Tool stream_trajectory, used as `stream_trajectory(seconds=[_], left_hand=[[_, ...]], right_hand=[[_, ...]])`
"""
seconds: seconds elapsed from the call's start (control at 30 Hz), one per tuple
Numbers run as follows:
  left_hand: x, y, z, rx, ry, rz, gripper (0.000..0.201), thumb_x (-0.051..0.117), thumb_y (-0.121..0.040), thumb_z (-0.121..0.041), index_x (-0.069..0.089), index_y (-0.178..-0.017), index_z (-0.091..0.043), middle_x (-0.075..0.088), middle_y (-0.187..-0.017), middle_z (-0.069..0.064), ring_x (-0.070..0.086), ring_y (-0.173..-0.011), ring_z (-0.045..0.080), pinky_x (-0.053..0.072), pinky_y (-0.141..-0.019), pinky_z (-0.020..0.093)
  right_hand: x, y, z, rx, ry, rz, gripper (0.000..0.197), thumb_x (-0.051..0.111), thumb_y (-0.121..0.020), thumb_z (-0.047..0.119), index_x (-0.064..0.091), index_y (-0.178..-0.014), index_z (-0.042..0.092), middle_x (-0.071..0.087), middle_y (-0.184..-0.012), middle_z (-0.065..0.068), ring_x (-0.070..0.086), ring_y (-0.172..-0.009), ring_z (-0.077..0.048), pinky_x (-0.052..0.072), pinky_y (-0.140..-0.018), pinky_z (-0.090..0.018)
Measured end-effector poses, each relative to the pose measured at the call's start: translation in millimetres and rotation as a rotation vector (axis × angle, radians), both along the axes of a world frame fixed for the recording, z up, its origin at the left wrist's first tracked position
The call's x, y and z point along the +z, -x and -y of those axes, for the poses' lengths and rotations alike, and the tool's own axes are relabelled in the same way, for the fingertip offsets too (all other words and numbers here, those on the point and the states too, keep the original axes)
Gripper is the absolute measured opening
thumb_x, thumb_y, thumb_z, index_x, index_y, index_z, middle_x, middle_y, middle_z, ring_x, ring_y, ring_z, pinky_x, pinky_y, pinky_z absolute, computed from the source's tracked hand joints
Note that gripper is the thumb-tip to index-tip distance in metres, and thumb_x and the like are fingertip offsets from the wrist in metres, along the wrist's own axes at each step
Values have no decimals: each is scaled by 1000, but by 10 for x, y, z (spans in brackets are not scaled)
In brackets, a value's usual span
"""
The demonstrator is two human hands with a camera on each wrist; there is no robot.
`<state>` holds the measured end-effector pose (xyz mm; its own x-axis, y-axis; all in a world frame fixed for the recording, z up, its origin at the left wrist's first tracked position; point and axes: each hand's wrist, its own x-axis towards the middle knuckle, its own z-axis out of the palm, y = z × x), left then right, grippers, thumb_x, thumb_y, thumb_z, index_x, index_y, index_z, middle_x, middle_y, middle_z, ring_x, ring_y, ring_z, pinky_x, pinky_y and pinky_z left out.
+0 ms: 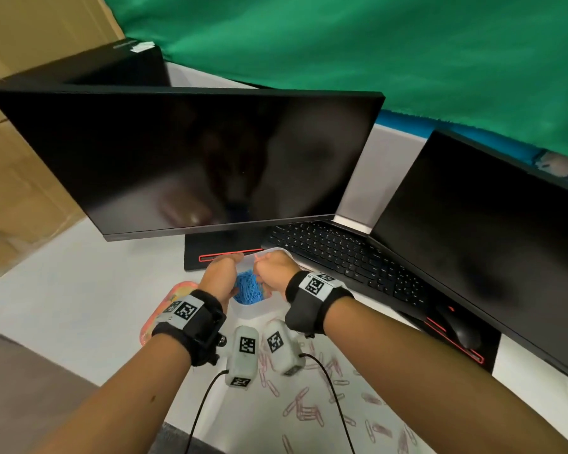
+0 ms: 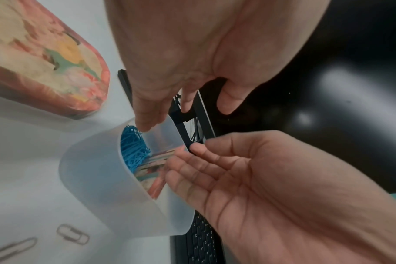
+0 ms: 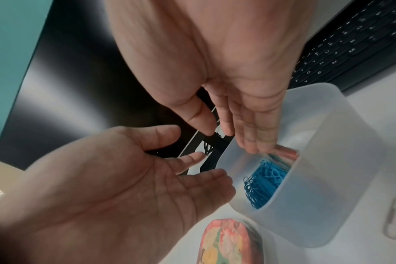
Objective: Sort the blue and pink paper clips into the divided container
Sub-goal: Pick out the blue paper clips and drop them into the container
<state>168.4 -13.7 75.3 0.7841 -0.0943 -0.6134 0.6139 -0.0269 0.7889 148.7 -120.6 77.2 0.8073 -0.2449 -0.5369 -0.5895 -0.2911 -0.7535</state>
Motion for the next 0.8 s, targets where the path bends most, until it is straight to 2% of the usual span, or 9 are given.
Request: stream_trajectory(seconds=[0.1,0.17,0.23,0.33,0.47,0.53,0.6,0.7,0.8], left_hand=[[-34,-16,23,-46,-34,54,14,48,-96,-17,55,-89,-28,51,-113,4,47,-108,23,43,-89,37],[-45,22,82,-118,-61,97,12,50,-94,-15,58,-97,-24,56,-113,5,51,-108,25,46,-93,39],[-51,118,182,-215,-66,165,13,51,-93,-9,60,-100,-16,60,-97,5,57,-90,23,51,-81,32],[-66,352,377,-459,-106,334,17,48,-93,-3,62,-97,-12,61,-87,4,56,-71,16,45,-62,24],[-189,764,731,-759,-234,518,19,56,-89,-7,64,-87,-24,68,-86,3,61,-76,19,49,-72,24],[-269,1012,906,-928,-293,590,16,57,-89,-11,66,-95,-23,68,-92,1,62,-79,15,49,-73,21],[-373,1255,1074,-1146,-394,748,21,53,-92,-19,64,-109,-23,65,-105,-2,61,-88,13,48,-79,20],[-520,1620,1300,-1469,-510,920,35,45,-94,-27,55,-127,-23,54,-125,-1,56,-111,19,45,-95,29],[-646,1935,1492,-1688,-554,1031,40,43,-92,-25,48,-132,-20,48,-131,2,52,-116,25,45,-96,36]], right_hand=[[93,136,120,4,35,51,27,44,-83,2,53,-64,18,54,-72,-5,56,-79,-25,50,-72,-36],[102,299,272,-62,-15,97,21,49,-85,3,64,-81,16,59,-77,0,58,-85,-20,51,-82,-37],[71,543,478,-131,-85,103,23,54,-87,6,65,-106,11,64,-89,-5,61,-86,-17,52,-84,-36],[-20,1062,869,-192,-91,98,21,56,-89,9,63,-108,14,66,-99,-7,63,-87,-17,53,-83,-35],[-253,1980,1403,-271,73,63,16,55,-88,12,67,-95,19,70,-93,-5,64,-85,-17,53,-88,-39],[-420,2442,1630,-299,192,36,14,55,-88,20,68,-86,15,70,-85,-6,64,-82,-24,53,-85,-40],[-539,2869,1792,-313,366,-20,20,51,-92,23,67,-81,16,70,-87,-4,63,-85,-26,50,-82,-33],[-707,3406,1863,-264,564,-46,22,47,-95,20,68,-103,19,67,-109,-2,62,-102,-21,43,-86,-23],[-890,3716,1797,-130,653,-14,38,47,-92,17,54,-129,20,56,-131,-1,51,-120,-17,35,-103,-21]])
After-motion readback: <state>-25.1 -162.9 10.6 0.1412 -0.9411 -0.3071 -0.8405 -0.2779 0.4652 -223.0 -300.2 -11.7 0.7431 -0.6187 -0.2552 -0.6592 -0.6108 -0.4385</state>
